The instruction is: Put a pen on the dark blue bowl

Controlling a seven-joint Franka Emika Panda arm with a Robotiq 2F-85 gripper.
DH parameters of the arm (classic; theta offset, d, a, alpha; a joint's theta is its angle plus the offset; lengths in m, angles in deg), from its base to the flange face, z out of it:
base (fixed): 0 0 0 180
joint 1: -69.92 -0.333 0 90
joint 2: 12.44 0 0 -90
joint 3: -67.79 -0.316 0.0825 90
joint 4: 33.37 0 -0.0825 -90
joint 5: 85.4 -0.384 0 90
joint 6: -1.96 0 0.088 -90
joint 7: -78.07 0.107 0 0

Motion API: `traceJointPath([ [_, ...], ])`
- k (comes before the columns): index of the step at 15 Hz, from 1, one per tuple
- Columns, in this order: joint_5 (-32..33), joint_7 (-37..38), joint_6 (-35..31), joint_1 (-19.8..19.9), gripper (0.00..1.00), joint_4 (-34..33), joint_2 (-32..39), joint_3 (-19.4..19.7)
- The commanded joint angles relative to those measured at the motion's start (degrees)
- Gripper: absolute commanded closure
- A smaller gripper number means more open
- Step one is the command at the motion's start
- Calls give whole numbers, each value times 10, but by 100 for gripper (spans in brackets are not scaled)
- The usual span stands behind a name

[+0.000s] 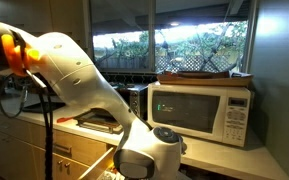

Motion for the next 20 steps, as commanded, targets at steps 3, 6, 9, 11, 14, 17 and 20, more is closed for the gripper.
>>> traceJointPath([
  [3, 9, 83, 5, -26, 0, 23, -3, 1],
  [6, 5, 154, 0, -59, 9, 46, -4, 4],
  [9, 15, 223, 0, -97, 38, 60, -1, 22],
  [11, 25, 259, 2, -119, 55, 63, 1, 42],
  [14, 35, 304, -2, -145, 77, 71, -3, 72],
  [17, 22, 330, -27, -160, 80, 80, -1, 79],
  [20, 3, 348, -69, -168, 74, 90, -1, 70],
])
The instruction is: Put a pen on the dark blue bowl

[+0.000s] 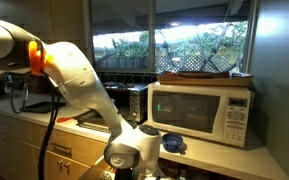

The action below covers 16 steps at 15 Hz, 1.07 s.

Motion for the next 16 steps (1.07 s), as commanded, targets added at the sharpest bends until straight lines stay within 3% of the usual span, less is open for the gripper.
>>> traceJointPath([
  [1, -18, 32, -57, -23, 65, 21, 1, 2],
  [2, -17, 31, -61, -18, 67, 10, 11, 4],
  [4, -18, 25, -65, -1, 61, -15, 34, 6],
  [5, -17, 25, -70, 2, 68, -18, 39, 8],
  [6, -20, 24, -71, 9, 66, -30, 50, 8],
  [10, -23, 29, -76, 31, 74, -61, 79, 2],
  [16, -37, 25, -85, 41, 67, -73, 77, -15],
])
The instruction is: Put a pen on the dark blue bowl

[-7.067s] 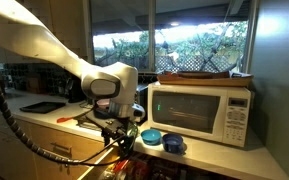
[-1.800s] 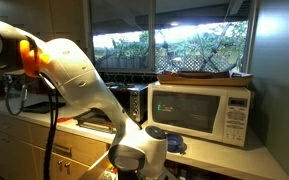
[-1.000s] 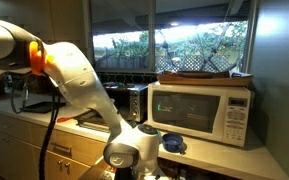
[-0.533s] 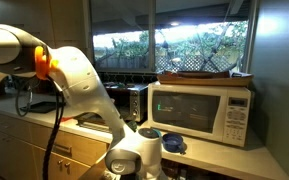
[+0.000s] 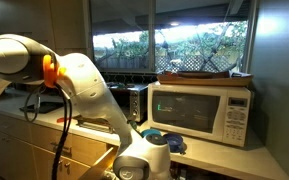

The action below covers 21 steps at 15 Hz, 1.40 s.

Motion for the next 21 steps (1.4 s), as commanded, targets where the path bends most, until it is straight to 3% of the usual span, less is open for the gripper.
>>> traceJointPath([
  [1, -19, -4, -19, 7, 67, -2, 1, -17],
  [11, -24, 67, -58, -64, 71, 67, -20, -20],
  [12, -22, 77, -64, -73, 89, 76, -23, -17],
  [15, -15, 111, -73, -109, 100, 106, -44, -6],
  [17, 0, 75, -67, -76, 98, 72, -28, 14],
  [21, 48, 58, -60, -74, 97, 72, -42, 79],
])
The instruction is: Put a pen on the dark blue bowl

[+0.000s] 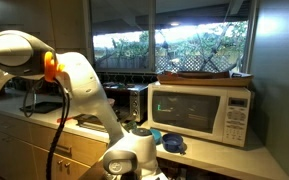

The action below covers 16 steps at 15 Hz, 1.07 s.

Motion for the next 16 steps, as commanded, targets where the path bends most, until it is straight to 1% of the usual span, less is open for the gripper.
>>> traceJointPath([
  [1, 34, -42, 3, 28, 97, 3, -27, 34],
  [2, 24, -68, -13, 51, 97, 5, -42, 21],
  [3, -2, -107, -47, 92, 97, 8, -60, -11],
  [4, -22, -142, -67, 127, 97, 6, -74, -40],
  [6, -73, -221, -97, 204, 97, 2, -101, -112],
  [7, -105, -266, -103, 252, 97, -1, -117, -160],
  [10, -211, -399, -68, 364, 97, -16, -163, -287],
  [12, -262, -488, -45, 432, 97, 3, -195, -372],
  [13, -217, -417, -71, 371, 89, -19, -163, -303],
  [14, -237, -447, -62, 397, 89, -17, -175, -336],
  [15, -245, -461, -57, 411, 89, -13, -184, -353],
  [16, -247, -465, -56, 416, 97, -9, -189, -360],
])
